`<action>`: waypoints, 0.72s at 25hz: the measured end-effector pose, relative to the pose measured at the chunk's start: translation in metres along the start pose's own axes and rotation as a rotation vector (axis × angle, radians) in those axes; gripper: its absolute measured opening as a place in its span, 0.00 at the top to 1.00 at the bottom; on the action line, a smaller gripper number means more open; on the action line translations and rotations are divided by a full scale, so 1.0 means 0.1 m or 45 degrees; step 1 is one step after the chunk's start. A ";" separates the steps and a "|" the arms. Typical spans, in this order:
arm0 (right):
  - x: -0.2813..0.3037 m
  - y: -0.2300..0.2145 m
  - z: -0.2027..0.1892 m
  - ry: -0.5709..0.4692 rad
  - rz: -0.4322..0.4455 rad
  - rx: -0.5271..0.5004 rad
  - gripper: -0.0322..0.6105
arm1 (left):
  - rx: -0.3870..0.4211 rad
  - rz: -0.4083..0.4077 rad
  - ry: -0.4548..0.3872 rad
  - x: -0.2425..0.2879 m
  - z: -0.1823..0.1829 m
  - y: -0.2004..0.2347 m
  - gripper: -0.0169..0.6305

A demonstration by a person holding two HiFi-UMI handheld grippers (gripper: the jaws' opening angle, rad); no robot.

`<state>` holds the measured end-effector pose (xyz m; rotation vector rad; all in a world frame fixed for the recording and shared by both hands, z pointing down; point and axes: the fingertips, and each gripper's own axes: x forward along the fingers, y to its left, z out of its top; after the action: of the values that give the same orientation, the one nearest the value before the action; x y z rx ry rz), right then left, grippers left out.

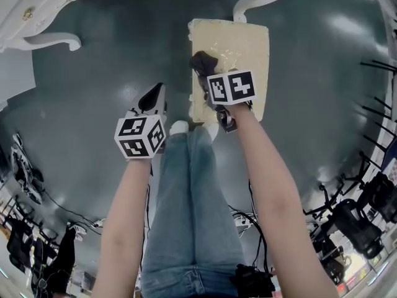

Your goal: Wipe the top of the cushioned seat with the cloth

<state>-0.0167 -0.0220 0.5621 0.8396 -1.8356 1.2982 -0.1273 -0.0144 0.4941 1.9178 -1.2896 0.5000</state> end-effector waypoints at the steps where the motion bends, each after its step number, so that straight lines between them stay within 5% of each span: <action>1: 0.02 0.03 0.00 0.009 -0.008 -0.012 0.88 | -0.002 0.002 -0.001 -0.01 0.00 0.01 0.97; 18: 0.19 0.45 0.04 -0.021 0.020 -0.117 0.88 | -0.029 0.051 -0.021 -0.20 -0.08 0.17 0.97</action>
<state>-0.0650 -0.0153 0.5556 0.7902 -1.9032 1.2105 -0.1504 0.0002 0.4923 1.8837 -1.3412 0.4889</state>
